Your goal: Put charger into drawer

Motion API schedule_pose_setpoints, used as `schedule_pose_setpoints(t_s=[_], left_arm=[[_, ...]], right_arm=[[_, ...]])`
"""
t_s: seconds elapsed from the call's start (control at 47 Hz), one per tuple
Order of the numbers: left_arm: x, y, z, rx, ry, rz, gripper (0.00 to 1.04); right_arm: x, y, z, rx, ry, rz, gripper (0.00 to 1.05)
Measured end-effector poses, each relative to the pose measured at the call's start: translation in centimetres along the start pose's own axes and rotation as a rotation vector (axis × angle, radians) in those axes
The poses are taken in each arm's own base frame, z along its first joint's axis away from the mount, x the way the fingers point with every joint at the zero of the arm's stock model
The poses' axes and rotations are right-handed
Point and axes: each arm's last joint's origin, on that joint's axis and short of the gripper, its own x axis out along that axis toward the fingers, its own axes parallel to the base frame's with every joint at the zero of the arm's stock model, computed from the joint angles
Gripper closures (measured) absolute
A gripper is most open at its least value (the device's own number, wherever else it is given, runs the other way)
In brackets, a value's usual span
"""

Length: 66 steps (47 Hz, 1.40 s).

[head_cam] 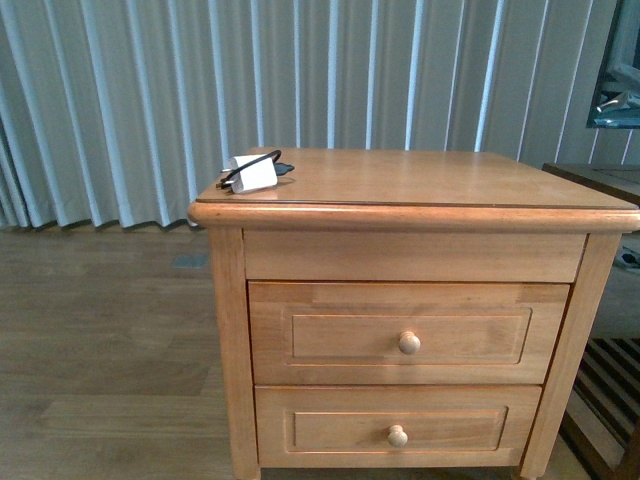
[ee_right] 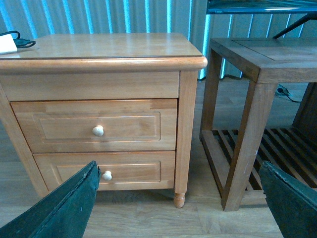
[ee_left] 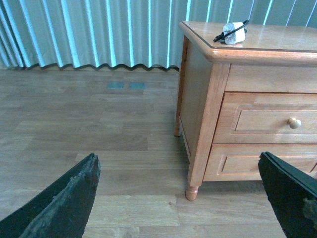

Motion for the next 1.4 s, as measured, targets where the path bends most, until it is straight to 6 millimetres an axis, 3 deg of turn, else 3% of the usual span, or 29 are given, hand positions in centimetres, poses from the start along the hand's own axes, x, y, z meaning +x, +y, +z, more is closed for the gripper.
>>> schedule_pose_setpoints(t_s=[1.404], left_arm=[[0.0,0.0,0.0,0.0,0.0,0.0,0.06]], right_arm=[[0.0,0.0,0.0,0.0,0.0,0.0,0.08]])
